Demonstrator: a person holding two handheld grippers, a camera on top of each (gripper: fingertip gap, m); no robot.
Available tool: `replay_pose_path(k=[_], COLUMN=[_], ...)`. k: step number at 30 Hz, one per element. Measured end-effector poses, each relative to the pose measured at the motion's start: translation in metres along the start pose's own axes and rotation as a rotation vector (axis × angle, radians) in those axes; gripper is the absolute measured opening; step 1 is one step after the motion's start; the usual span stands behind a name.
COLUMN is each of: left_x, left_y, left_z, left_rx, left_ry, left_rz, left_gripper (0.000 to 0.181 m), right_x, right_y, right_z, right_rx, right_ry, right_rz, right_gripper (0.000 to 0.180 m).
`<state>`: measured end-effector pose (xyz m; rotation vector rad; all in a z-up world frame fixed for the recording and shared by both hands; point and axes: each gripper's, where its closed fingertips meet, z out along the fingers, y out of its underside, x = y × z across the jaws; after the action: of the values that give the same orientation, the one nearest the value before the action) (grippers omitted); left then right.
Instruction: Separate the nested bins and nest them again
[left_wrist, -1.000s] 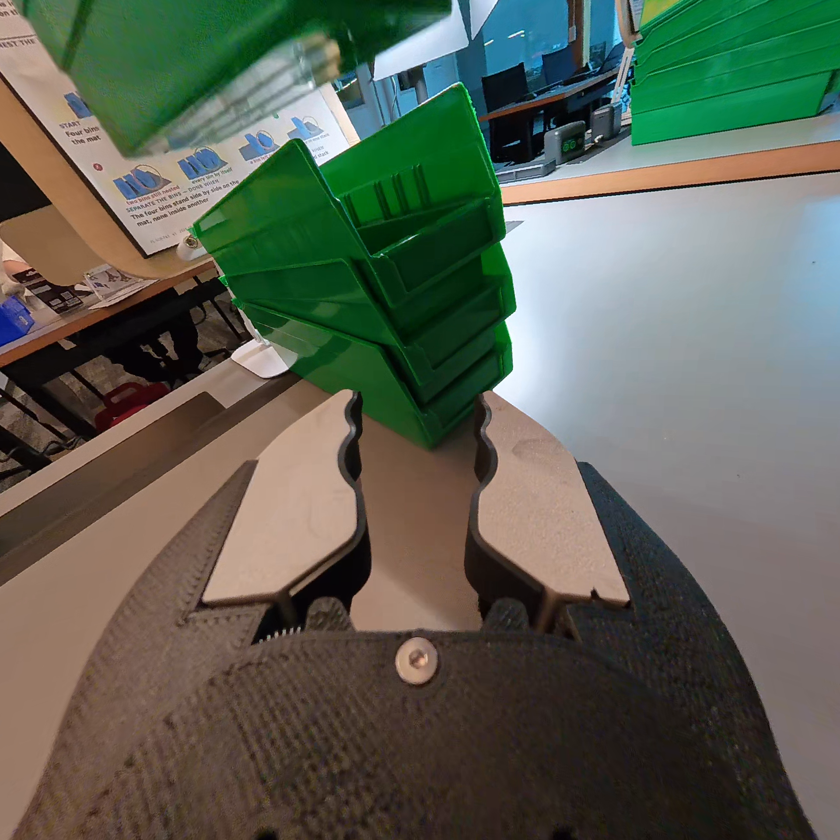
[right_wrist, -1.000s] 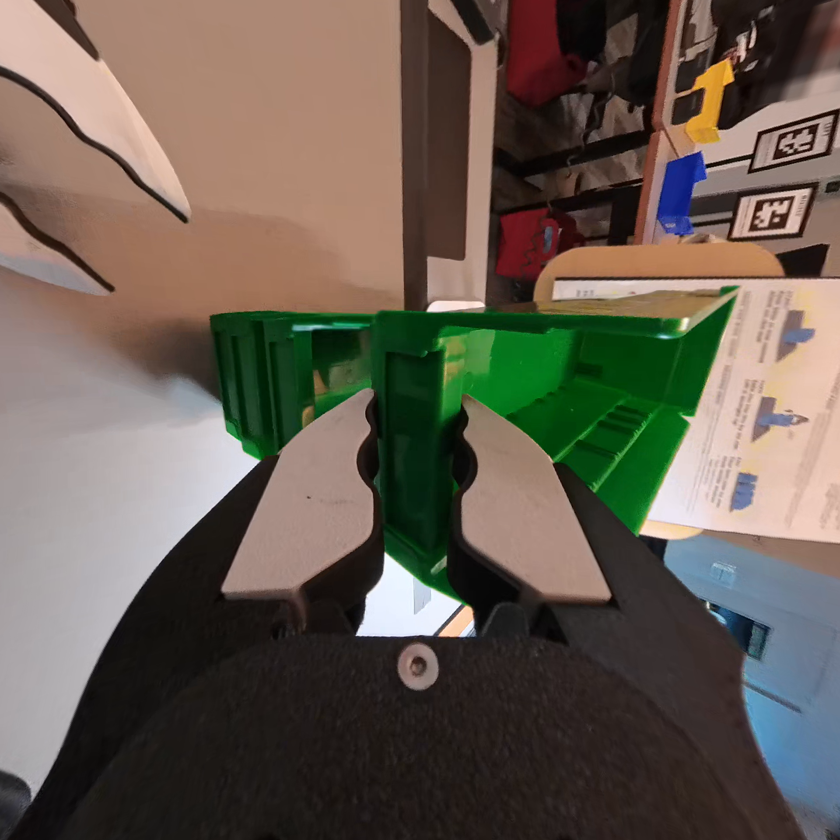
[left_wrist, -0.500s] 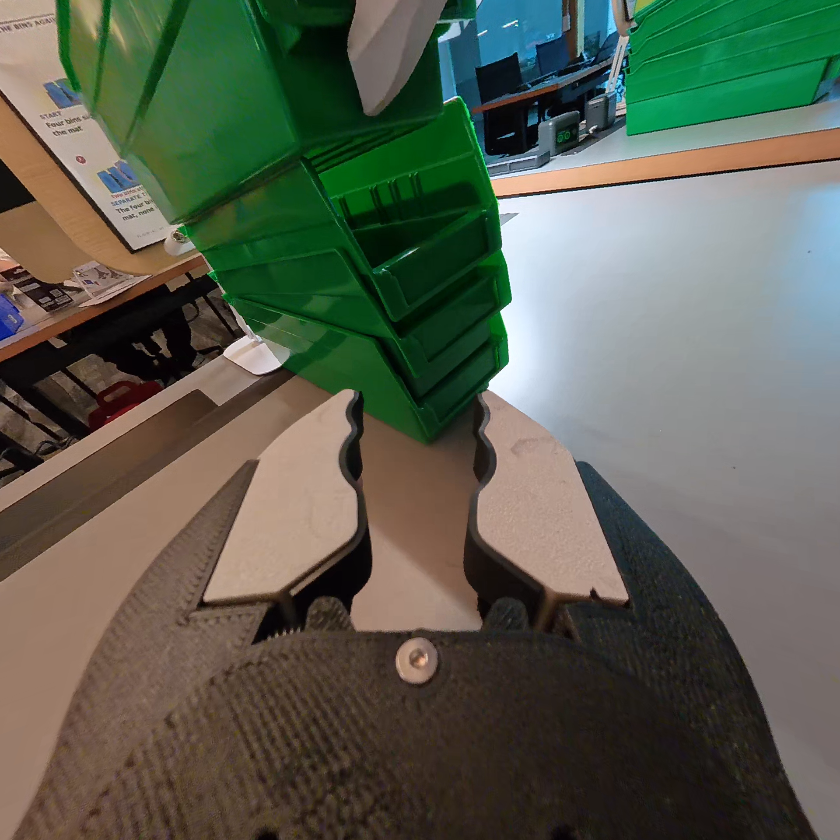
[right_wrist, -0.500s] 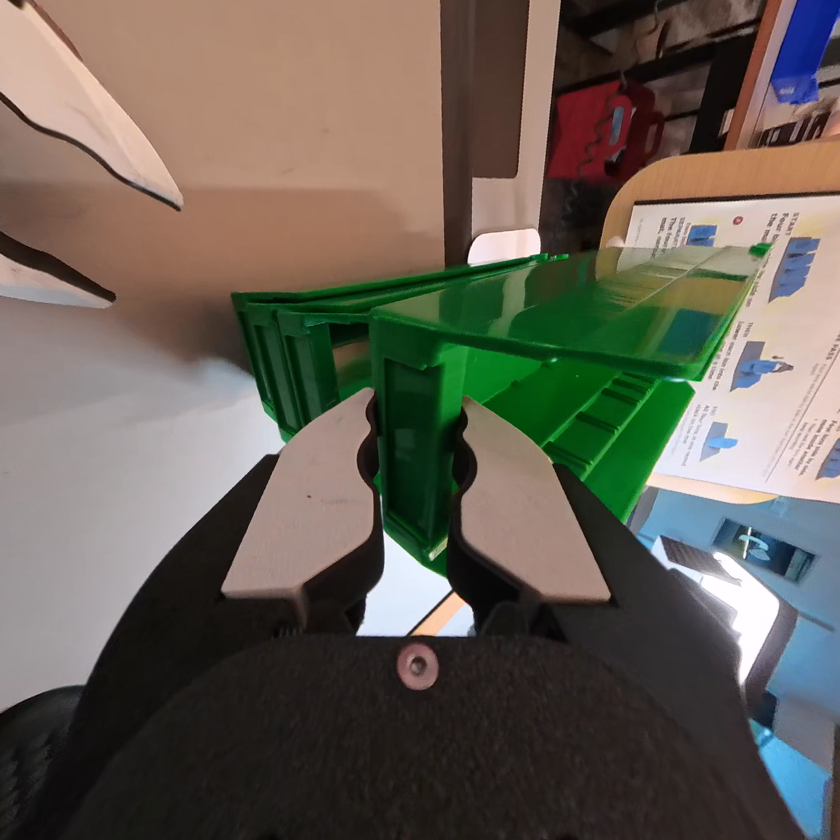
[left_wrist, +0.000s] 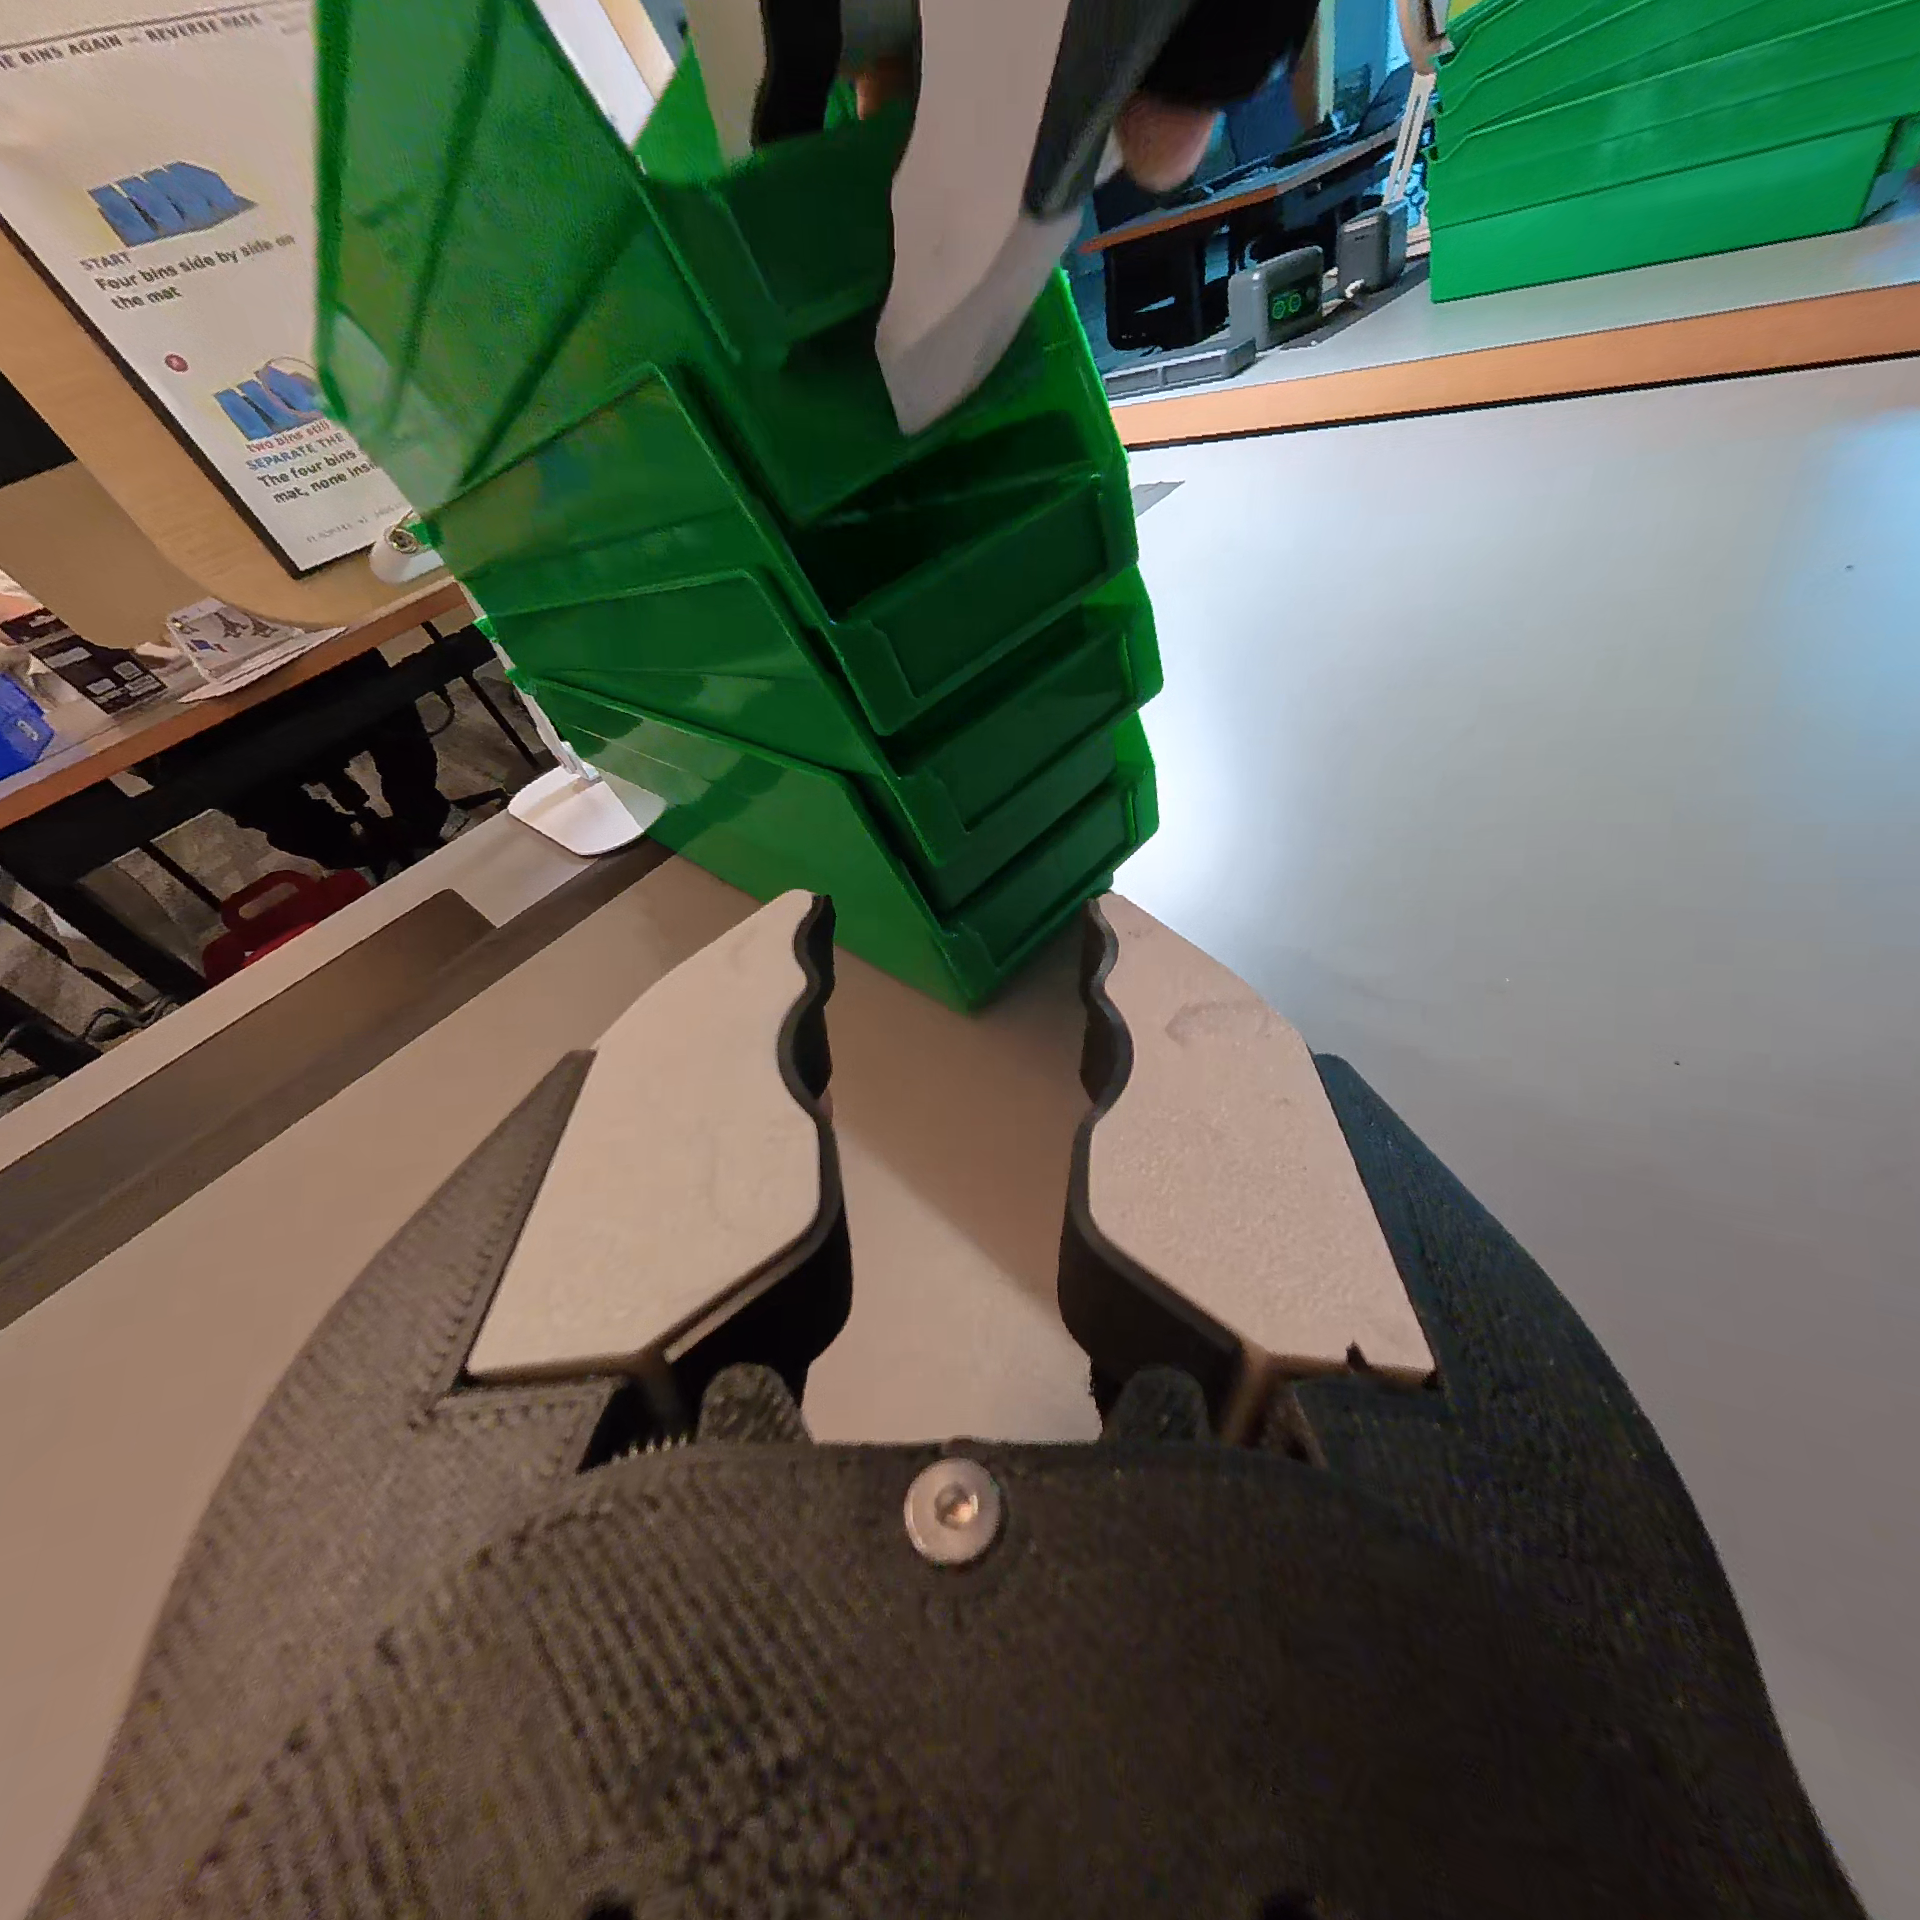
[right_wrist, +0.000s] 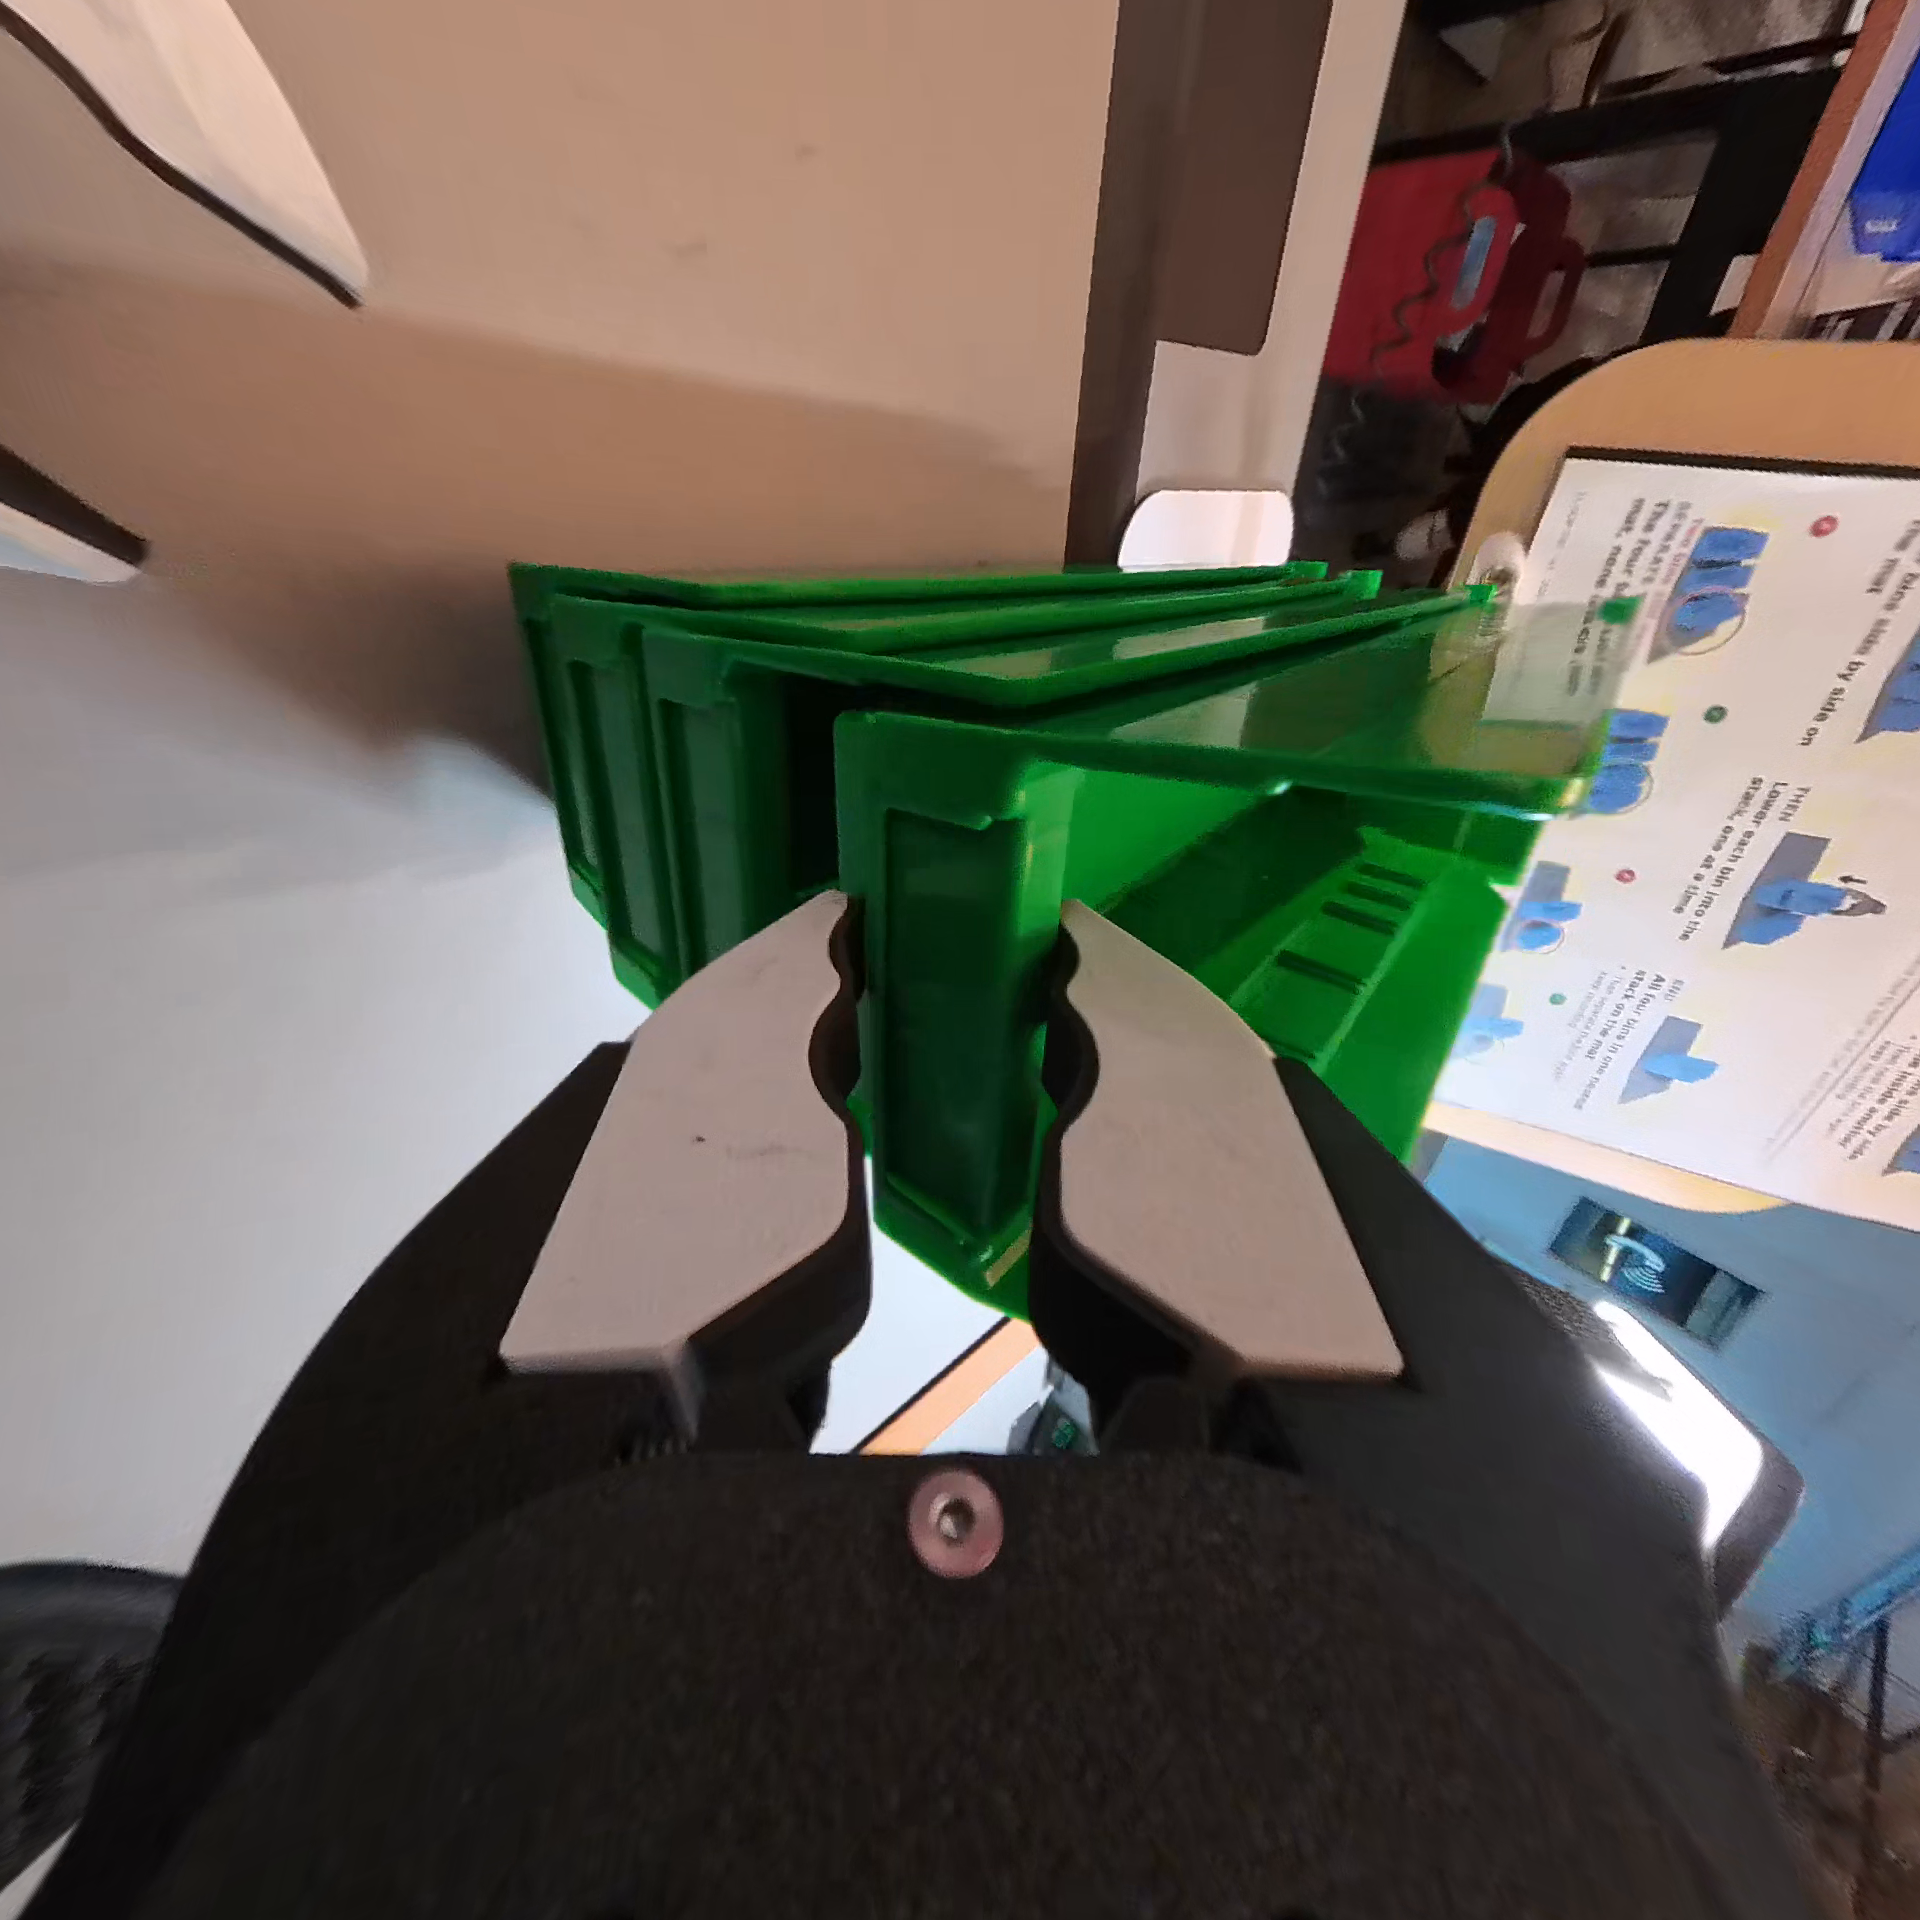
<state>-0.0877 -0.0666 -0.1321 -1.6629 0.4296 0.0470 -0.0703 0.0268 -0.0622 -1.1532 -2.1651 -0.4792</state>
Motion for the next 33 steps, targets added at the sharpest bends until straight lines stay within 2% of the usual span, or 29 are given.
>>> replay_pose_path(k=[4, 11, 14, 16, 21, 25, 30, 33], left_x=[-0.002, -0.001, -0.002, -0.007, -0.016, -0.014, -0.006, -0.003], left_y=[0.0, 0.003, -0.005, -0.01, -0.01, -0.003, 0.004, 0.007], left_z=[0.0, 0.001, -0.002, -0.005, -0.006, -0.001, 0.003, 0.005], left_rx=[0.002, -0.007, 0.017, 0.036, 0.044, 0.019, -0.003, -0.01], left_ry=[-0.002, 0.003, 0.006, 0.002, -0.008, 0.003, 0.011, 0.016], left_rz=[-0.007, -0.017, -0.041, -0.066, -0.113, -0.132, -0.094, -0.086], left_gripper=[0.046, 0.046, 0.046, 0.046, 0.045, 0.044, 0.042, 0.039], right_x=[-0.005, -0.001, 0.0, -0.002, -0.029, -0.057, -0.08, -0.082], right_y=[0.0, -0.023, -0.005, 0.021, 0.095, 0.135, 0.159, 0.16], right_z=[0.01, -0.073, -0.097, -0.099, -0.06, -0.014, 0.039, 0.046], right_rx=[0.049, 0.509, 0.704, 0.795, 0.83, 0.812, 0.84, 0.882], right_ry=[0.022, 0.012, 0.053, 0.094, 0.099, 0.094, 0.162, 0.208], right_rz=[-0.013, 0.215, 0.388, 0.497, 0.728, 0.853, 0.966, 0.984], right_gripper=[0.045, 0.05, 0.049, 0.048, 0.049, 0.05, 0.048, 0.047])
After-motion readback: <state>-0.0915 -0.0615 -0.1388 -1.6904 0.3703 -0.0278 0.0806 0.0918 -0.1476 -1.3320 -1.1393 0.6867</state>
